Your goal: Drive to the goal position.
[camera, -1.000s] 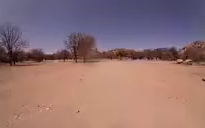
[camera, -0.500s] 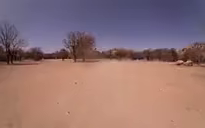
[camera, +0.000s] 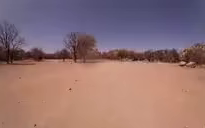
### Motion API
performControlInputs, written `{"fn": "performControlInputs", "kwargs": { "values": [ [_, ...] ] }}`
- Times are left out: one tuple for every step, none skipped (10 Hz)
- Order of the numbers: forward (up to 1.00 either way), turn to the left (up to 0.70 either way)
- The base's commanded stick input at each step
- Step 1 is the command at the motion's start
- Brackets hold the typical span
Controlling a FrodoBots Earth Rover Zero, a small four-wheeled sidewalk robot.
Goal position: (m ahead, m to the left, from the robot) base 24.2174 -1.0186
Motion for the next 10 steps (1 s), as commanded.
{"fn": "performControlInputs", "kwargs": {
  "values": [
    [1.00, 0.00],
    [1.00, 0.00],
    [1.00, 0.00],
    [1.00, 0.00],
    [1.00, 0.00],
    [1.00, 0.00],
    [1.00, 0.00],
    [1.00, 0.00],
    [1.00, 0.00],
    [1.00, 0.00]
  ]
}}
